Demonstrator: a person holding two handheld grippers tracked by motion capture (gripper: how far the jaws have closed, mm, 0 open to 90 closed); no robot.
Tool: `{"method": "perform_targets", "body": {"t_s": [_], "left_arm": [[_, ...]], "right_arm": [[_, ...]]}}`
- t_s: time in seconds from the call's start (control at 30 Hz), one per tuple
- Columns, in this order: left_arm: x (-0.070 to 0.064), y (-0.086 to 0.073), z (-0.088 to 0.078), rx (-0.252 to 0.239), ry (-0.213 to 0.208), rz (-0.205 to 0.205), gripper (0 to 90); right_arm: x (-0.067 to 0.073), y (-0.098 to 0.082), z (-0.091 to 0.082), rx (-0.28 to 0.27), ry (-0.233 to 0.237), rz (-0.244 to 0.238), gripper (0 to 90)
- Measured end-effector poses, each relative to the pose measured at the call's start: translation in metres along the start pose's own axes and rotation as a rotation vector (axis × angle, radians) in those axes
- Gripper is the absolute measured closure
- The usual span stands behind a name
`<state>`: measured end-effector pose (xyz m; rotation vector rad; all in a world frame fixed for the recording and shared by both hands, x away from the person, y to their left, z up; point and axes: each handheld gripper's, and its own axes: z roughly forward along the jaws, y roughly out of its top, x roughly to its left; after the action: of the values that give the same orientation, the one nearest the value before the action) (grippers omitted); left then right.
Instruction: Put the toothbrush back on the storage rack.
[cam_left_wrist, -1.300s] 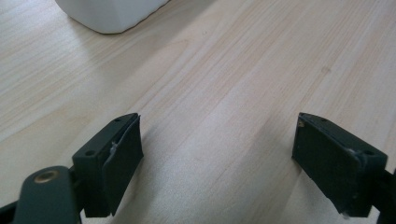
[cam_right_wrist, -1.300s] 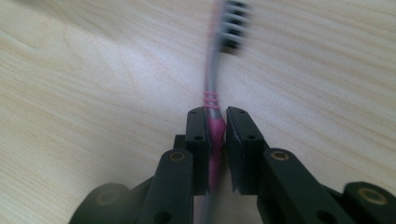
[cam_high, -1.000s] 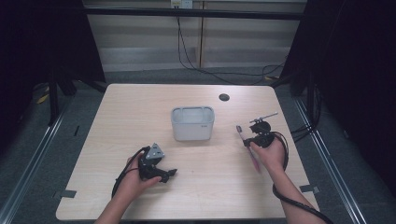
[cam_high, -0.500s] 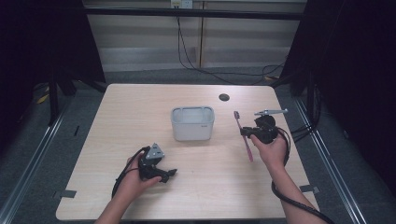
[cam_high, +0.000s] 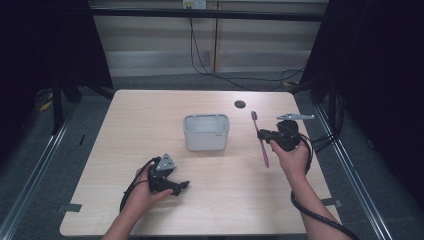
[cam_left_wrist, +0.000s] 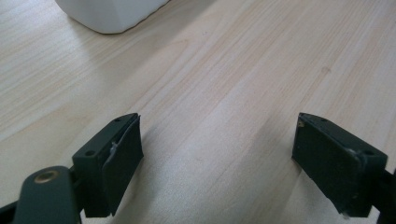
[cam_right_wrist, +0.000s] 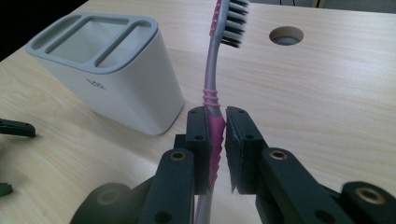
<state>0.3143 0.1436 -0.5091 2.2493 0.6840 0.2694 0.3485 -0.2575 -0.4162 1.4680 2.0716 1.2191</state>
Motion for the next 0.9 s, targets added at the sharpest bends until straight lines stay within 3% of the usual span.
{"method": "perform_targets", "body": {"t_s": [0.9], "left_arm": [[0.0, 0.0, 0.0, 0.001, 0.0, 0.001, 15.6]], "right_arm": [[0.026, 0.031, 0.001, -0.089, 0.018, -0.042, 80.0]]}}
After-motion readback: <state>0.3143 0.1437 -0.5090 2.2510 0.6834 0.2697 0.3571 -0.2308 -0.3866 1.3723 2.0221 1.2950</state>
